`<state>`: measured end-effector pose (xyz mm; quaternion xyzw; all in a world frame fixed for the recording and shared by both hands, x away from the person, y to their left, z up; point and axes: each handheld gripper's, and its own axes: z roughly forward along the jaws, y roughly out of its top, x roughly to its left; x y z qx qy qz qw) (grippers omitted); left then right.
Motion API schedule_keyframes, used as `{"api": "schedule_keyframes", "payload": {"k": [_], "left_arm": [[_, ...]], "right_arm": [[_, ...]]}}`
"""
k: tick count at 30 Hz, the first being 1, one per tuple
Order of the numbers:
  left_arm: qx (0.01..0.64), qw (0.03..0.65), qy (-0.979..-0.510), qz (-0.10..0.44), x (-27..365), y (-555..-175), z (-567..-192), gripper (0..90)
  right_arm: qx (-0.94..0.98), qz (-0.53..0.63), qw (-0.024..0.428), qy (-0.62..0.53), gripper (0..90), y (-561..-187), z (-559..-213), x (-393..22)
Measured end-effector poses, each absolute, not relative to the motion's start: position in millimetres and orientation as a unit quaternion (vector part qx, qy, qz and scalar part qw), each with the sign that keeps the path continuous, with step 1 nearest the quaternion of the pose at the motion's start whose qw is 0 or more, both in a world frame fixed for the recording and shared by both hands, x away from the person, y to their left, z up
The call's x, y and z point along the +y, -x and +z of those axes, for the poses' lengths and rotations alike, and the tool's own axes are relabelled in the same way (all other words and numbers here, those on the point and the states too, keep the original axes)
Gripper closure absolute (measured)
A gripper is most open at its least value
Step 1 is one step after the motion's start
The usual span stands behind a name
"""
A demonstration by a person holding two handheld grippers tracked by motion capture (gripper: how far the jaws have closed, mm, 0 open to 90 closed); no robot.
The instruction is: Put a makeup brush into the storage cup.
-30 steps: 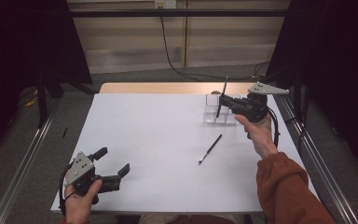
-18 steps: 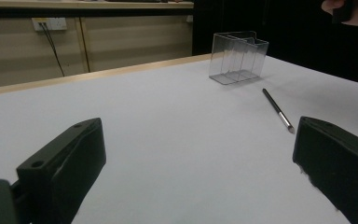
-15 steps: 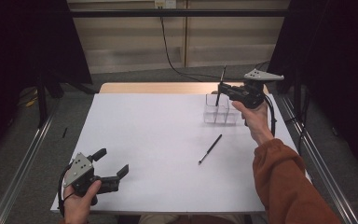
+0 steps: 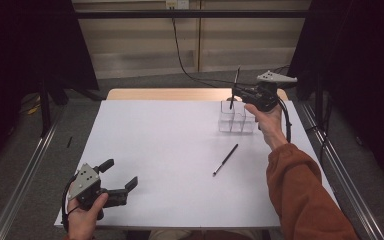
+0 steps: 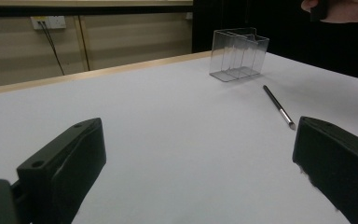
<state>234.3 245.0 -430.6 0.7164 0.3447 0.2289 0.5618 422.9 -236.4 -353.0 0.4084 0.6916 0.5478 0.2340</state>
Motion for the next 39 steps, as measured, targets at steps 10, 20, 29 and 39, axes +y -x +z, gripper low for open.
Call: {"api": "schedule_keyframes", "payload": {"k": [10,20,29,39], "left_arm": [[0.343,0.559,-0.719,0.231,244.8,-235.2,-430.6,2.6],[0.344,0.559,-0.718,0.232,244.3,-235.4,-430.7,2.6],[0.341,0.559,-0.719,0.235,243.5,-234.1,-430.1,2.7],[0.346,0.556,-0.718,0.236,244.6,-234.1,-430.2,2.9]], "right_arm": [[0.692,0.530,0.242,-0.427,84.2,-433.6,-366.6,-237.6],[0.695,0.523,0.234,-0.434,84.1,-436.9,-377.2,-235.9],[0.697,0.520,0.226,-0.439,84.1,-437.4,-387.7,-235.5],[0.700,0.516,0.218,-0.443,84.2,-438.4,-395.5,-233.4]]}}
